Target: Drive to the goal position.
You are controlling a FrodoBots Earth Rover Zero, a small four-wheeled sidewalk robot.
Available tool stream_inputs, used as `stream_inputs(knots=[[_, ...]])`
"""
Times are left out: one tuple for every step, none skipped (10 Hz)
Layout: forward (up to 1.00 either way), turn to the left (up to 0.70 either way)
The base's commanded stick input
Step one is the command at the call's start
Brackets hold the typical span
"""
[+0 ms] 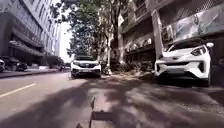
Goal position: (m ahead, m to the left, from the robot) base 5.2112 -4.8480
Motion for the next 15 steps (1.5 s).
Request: stream_inputs(knots=[[0.70, -0.14], [0.70, -0.14], [0.70, -0.14], [0.70, -0.14], [0.70, -0.14], [0.70, -0.14], [0.70, -0.14], [0.67, -0.12], [0.45, 0.00], [0.45, 0.00], [0.45, 0.00], [0.45, 0.00], [0.45, 0.00], [0.45, 0.00], [0.45, 0.00]])
